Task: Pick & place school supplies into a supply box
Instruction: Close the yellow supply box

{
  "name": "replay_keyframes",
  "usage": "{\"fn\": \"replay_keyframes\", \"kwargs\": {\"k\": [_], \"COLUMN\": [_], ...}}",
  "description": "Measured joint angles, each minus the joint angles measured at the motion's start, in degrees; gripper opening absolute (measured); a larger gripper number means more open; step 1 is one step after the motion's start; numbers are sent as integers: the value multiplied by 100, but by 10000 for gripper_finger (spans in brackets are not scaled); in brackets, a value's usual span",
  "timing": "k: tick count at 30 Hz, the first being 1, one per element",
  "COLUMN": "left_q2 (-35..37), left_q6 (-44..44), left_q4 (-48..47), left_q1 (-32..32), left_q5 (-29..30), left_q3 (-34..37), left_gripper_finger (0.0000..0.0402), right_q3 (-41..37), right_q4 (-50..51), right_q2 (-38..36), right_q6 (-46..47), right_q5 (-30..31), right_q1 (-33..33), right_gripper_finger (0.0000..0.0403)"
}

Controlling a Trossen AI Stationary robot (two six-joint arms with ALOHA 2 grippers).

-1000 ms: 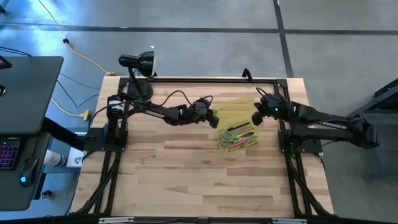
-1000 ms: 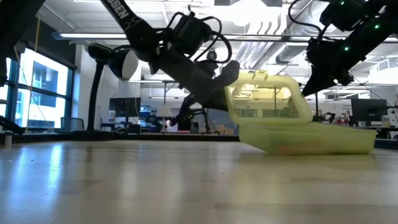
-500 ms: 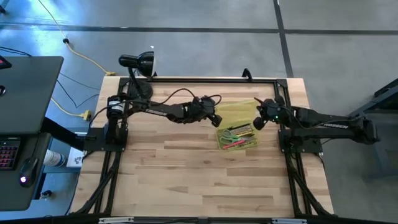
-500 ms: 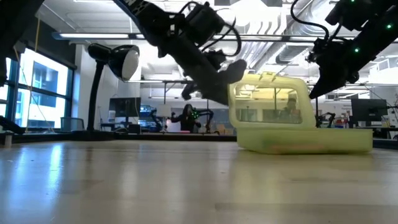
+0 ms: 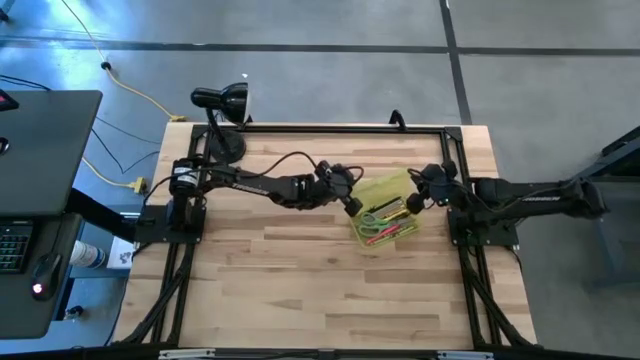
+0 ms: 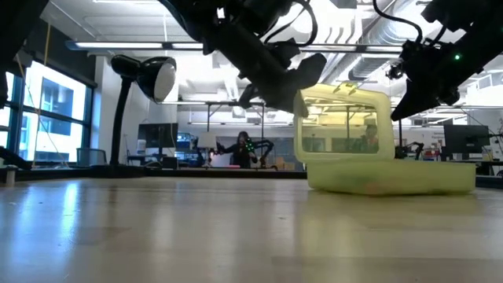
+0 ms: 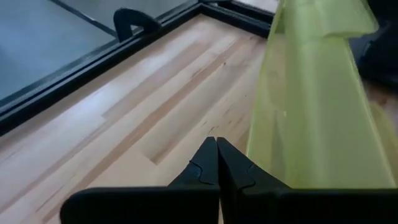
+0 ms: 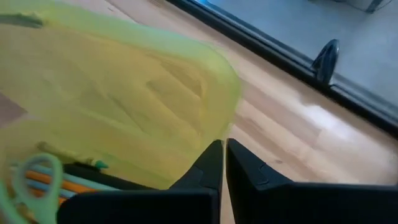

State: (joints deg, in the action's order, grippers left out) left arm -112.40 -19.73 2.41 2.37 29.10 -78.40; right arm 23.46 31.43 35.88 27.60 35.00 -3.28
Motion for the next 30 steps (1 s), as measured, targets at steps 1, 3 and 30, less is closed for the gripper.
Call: {"fn": "replay_keyframes", "kwargs": {"k": [1,3,30], "left_q2": [0,0,-9], "left_q6": [0,0,500], "left_q4": [37,54,534], "left_q1": [3,13,-22], "left_q5": [-4,-8,-642], "left_q3": [-4,-5,-3], "left_gripper_finger": [23,20,18], "right_q3": [0,1,4], "right_q4": [-24,38,-982], "right_q2": [-2,-1,-148], "right_q6": [118,368,1153], "right_q5": [-44,-70,-919], "right_q1": [51,130,1984], "right_gripper_finger": [0,1,0]}}
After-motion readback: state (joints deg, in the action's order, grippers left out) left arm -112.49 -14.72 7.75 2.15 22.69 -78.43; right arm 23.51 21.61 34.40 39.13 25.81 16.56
